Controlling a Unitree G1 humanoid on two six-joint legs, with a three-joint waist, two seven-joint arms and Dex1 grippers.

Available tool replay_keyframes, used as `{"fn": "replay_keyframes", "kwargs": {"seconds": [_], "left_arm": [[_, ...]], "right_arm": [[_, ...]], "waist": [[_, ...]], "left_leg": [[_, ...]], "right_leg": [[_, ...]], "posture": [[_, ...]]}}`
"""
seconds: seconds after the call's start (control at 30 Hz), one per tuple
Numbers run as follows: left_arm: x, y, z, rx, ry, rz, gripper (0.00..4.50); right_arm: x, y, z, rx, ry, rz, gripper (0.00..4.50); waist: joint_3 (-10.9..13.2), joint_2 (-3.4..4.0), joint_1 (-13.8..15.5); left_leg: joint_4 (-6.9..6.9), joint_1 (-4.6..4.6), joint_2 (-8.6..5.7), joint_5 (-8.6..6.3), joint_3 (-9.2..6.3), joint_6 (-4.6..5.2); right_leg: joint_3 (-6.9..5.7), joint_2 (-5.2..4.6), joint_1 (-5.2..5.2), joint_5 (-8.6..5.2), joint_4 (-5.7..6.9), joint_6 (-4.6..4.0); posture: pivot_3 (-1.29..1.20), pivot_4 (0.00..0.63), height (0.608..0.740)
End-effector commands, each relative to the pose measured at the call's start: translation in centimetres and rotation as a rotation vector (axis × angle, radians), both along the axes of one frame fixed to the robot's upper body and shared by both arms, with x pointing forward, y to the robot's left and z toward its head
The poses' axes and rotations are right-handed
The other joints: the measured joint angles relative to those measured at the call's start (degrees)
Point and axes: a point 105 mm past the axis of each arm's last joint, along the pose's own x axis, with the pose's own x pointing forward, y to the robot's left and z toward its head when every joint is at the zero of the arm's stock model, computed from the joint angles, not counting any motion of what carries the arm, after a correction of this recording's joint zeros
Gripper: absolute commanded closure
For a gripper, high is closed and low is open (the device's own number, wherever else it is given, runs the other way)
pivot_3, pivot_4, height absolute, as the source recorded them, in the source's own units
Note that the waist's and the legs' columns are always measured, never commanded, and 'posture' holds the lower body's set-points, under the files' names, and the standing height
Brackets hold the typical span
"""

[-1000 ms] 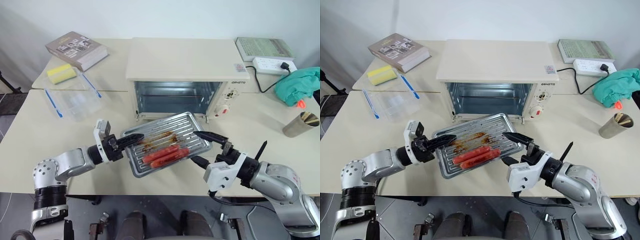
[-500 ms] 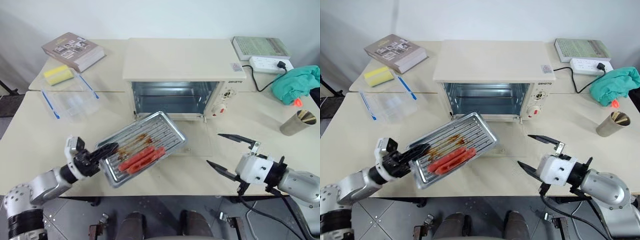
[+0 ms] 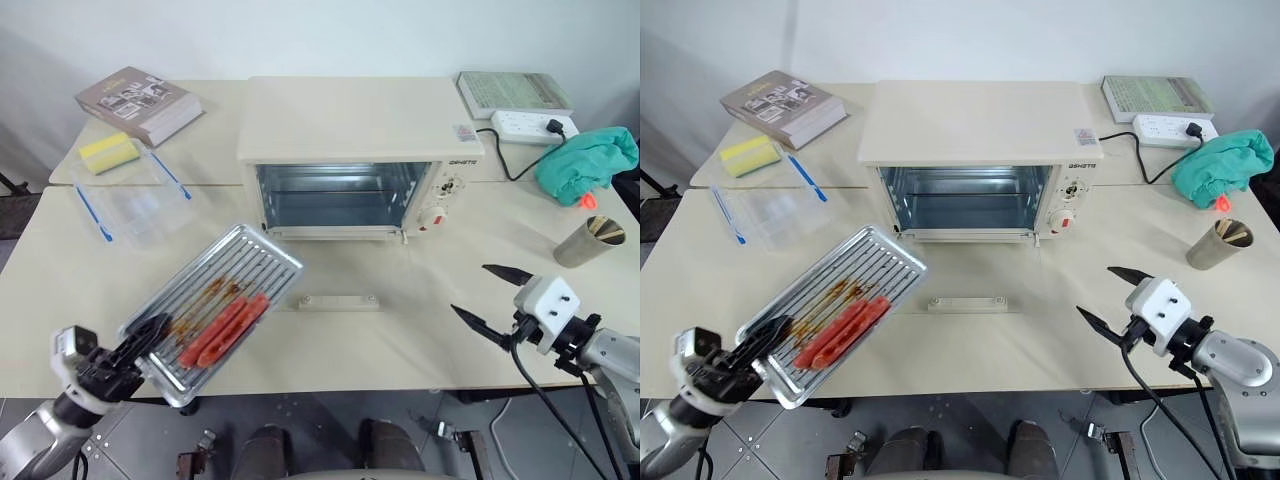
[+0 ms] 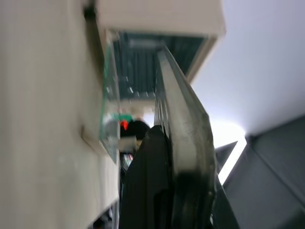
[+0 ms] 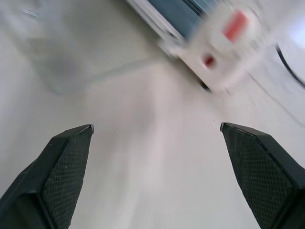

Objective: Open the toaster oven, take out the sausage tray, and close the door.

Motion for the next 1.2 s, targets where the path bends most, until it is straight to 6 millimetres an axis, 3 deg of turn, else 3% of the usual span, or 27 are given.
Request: {"fn": "replay_keyframes", "kwargs": {"seconds": [0.03,0.13,0.3,0.4,0.57,0.8,1.03,1.2], "left_arm": [[-1.1,1.6,-0.1,-0.020,-0.007,0.115,4.50],[-1.3,2.7,0.1,-0.031,-0.035,0.221,4.50],[-1.7,3.2,0.4,-0.052,-0.082,0.351,4.50],[-2.3,3.8,-0.4,-0.061,-0.047,0.457,4.50],[-2.7,4.6,-0.8,-0.075,-0.031,0.564,4.50],[-2.1,3.3,-1.1,-0.080,-0.009,0.515,4.50],[-1.9,3.6,-1.0,-0.065,-0.001,0.499,4.50],[-1.0,3.2,-0.7,-0.059,-0.011,0.423,4.50]], "right_arm": [[0.7,-1.2,0.1,0.068,0.035,-0.045,0.04],[1.1,-1.1,-0.6,0.098,0.079,-0.031,0.04],[1.7,0.0,-2.1,0.125,0.144,0.013,1.66],[2.2,1.0,-2.9,0.146,0.179,0.069,2.70],[2.0,3.9,-2.3,0.225,0.199,0.255,4.44],[2.0,6.5,-0.1,0.286,0.171,0.370,4.48],[1.9,6.4,2.2,0.357,0.111,0.344,4.48],[2.0,6.4,6.0,0.444,-0.002,0.328,4.48]], "waist": [[0.0,0.03,0.0],[0.0,0.03,0.1],[0.0,0.02,0.1],[0.0,0.01,0.0],[0.0,0.00,0.1],[0.0,-0.03,0.3],[0.0,-0.03,0.4],[0.0,-0.03,0.3]], "left_leg": [[0.00,0.01,0.01,-0.02,0.00,0.02],[0.04,0.00,0.02,-0.06,0.02,0.04],[0.07,0.00,0.04,-0.07,0.10,0.01],[0.10,-0.01,0.03,-0.08,0.21,0.01],[0.12,-0.02,0.07,-0.11,0.23,0.00],[0.21,-0.06,0.08,-0.16,0.21,0.01],[0.21,-0.07,0.12,-0.20,0.22,-0.03],[0.20,-0.07,0.14,-0.22,0.21,-0.03]], "right_leg": [[0.01,0.00,0.00,0.00,-0.01,0.00],[0.02,0.00,0.00,0.00,-0.12,0.00],[0.00,0.00,0.00,0.00,-0.16,0.00],[0.01,0.01,0.00,0.00,-0.16,0.00],[-0.01,0.04,-0.01,0.00,-0.19,0.00],[-0.02,0.06,0.00,0.01,-0.23,-0.01],[-0.02,0.11,-0.01,0.01,-0.26,-0.02],[-0.02,0.12,-0.03,0.01,-0.27,-0.04]], "posture": [[0.00,0.150,0.740],[0.00,0.150,0.740],[0.00,0.150,0.740],[0.00,0.150,0.740],[0.00,0.150,0.740],[0.00,0.150,0.740],[0.00,0.150,0.740],[0.00,0.150,0.740]]}}
